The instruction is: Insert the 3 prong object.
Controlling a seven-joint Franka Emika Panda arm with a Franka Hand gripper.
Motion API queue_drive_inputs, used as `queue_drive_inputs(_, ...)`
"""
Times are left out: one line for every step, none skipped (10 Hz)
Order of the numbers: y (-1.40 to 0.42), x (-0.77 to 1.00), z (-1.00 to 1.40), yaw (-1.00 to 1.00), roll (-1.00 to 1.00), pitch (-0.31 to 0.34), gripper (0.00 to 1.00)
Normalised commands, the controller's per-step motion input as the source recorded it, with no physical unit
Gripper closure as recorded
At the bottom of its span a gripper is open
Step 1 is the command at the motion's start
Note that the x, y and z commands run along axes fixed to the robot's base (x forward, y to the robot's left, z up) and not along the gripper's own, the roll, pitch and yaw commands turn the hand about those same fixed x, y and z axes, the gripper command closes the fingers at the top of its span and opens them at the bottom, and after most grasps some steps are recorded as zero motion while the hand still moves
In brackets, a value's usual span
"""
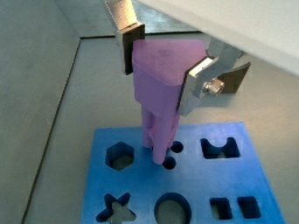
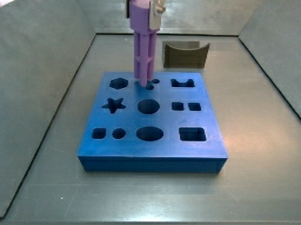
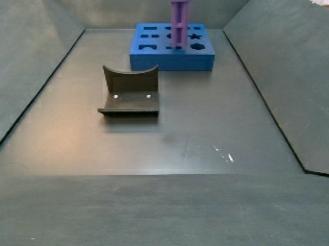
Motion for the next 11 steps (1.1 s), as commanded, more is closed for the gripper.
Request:
queue_drive_inputs(0.0,0.19,-0.27,-0.01,0.04,0.0,1.0)
queue_drive_inputs(0.0,0.2,-0.25,0.0,0.02,0.0,1.0)
queue_drive_inputs(0.0,0.29,-0.24,0.0,0.0,0.0,1.0)
queue_drive_inputs(0.0,0.32,-0.25,0.0,0.0,0.0,1.0)
queue_drive_inputs(0.0,0.34,-0.22,0.0,0.0,0.0,1.0)
queue_drive_inputs(0.0,0.28,-0.2,0.0,0.01,0.0,1.0)
queue_drive_inputs(-0.02,0.15,-0.19,0.0,0.03,0.0,1.0)
queue_drive_inputs(-0.01,0.09,-0.2,0.0,0.03,0.0,1.0)
queue_drive_inputs(0.0,0.09,-0.26,0.0,0.04,0.0,1.0)
queue_drive_inputs(-0.02,0.07,-0.29,0.0,0.1,-0.003,1.0)
queue_drive_inputs(-0.14,0.06,-0.31,0.0,0.23,0.0,1.0)
